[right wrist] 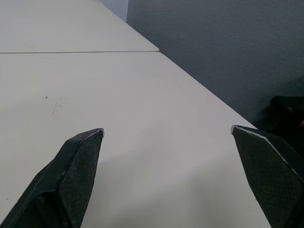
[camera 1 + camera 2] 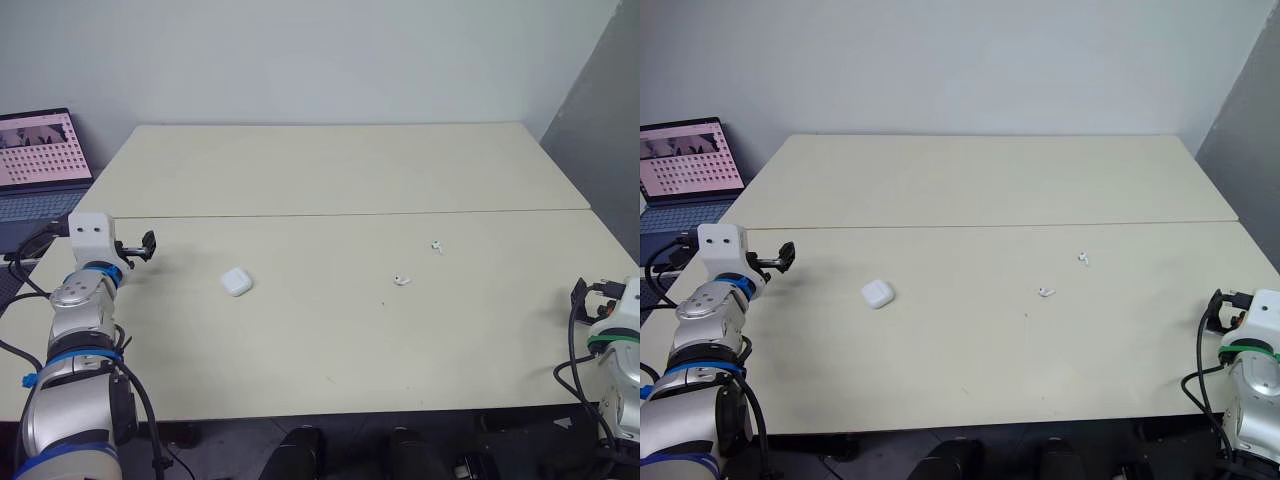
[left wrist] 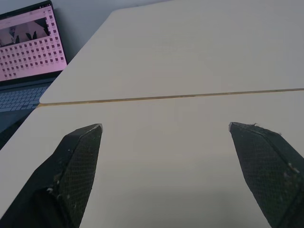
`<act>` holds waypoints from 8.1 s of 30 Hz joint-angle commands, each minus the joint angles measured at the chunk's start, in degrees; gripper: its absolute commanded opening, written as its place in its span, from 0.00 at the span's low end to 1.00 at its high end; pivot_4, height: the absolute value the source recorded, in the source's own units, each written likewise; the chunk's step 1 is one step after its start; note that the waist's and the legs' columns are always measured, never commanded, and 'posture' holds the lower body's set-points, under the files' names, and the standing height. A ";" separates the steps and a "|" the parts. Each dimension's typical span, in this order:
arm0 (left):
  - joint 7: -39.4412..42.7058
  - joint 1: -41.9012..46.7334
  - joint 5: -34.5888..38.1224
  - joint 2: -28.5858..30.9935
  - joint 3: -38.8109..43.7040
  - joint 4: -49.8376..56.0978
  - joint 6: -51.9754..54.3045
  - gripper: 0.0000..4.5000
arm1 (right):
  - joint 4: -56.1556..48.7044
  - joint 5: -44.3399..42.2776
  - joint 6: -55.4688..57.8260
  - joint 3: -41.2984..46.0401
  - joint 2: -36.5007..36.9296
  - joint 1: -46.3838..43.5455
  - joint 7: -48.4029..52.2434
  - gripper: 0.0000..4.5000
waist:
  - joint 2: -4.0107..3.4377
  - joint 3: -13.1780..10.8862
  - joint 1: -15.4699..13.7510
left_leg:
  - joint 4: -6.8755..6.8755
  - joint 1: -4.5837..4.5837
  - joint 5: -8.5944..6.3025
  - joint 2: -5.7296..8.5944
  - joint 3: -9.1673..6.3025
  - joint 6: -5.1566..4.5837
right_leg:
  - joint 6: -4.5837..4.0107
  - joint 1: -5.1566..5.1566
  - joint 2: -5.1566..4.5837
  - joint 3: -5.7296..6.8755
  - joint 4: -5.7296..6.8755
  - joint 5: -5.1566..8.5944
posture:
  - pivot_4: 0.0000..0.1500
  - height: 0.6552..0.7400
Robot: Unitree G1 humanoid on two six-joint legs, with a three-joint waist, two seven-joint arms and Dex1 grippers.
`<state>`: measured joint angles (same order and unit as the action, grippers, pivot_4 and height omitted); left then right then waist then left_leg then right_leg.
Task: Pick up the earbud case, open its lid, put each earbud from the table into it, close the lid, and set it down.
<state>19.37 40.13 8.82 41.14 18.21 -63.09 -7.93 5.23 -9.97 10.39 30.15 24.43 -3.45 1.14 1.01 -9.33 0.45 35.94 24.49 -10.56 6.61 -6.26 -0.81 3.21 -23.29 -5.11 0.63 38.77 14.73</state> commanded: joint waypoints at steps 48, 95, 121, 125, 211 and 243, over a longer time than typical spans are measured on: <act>32.81 -4.39 5.27 8.94 -2.98 19.46 7.67 1.00 | -0.19 -0.53 0.05 -8.14 6.21 -8.53 11.45 1.00 | -0.11 0.06 2.23 | -0.10 -0.23 0.38 3.02 -3.95 -0.51 | 0.91 1.34 -2.22 3.06 0.25 1.64 | 1.00 1.00; 35.01 2.32 -8.89 -8.05 -20.87 29.89 -25.62 0.61 | -29.14 -25.01 40.51 -30.27 2.97 -25.82 36.86 1.00 | -0.01 -0.03 -0.11 | -0.06 0.30 0.31 2.70 -3.66 -0.41 | 0.44 0.94 -2.20 2.76 0.15 1.36 | 1.00 1.00; 19.22 14.75 -20.06 -10.39 -30.85 9.38 -72.09 0.61 | -22.44 -32.37 54.10 -27.91 -11.49 -36.23 21.85 0.92 | -0.02 -0.02 1.29 | -0.12 0.28 0.31 2.72 -3.27 -0.43 | 0.55 0.75 -2.08 2.33 0.23 1.23 | 1.00 1.00; 18.35 14.84 -20.19 -10.14 -31.63 9.52 -72.23 0.61 | -22.05 -32.55 54.04 -28.01 -11.37 -36.52 22.05 0.65 | -0.02 -0.02 1.30 | -0.12 0.28 0.31 2.73 -3.27 -0.43 | 0.56 0.74 -2.06 2.32 0.23 1.22 | 1.00 1.00; 56.78 10.97 10.18 -16.16 -24.41 40.61 34.03 0.16 | -30.09 7.21 33.02 -40.22 5.90 -33.89 41.33 0.99 | 0.02 -0.04 1.88 | 0.00 0.30 0.32 2.71 -3.19 -0.42 | 0.61 0.68 -2.01 2.08 0.27 1.22 | 1.00 1.00; 51.90 3.74 12.19 -16.01 -23.87 50.82 38.30 0.16 | -27.96 -6.50 39.24 -37.45 6.33 -34.50 39.70 0.99 | 0.01 -0.04 1.38 | -0.01 0.30 0.31 2.68 -3.09 -0.43 | 0.57 0.67 -2.08 1.98 0.21 1.19 | 1.00 1.00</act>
<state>71.50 43.34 19.48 24.95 -6.41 -14.97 30.05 -22.19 -16.95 51.50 -7.30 30.75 -36.49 41.20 1.02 -9.37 1.83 35.94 24.79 -10.25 9.30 -9.35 -1.24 3.78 -22.61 -7.19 2.60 38.98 15.92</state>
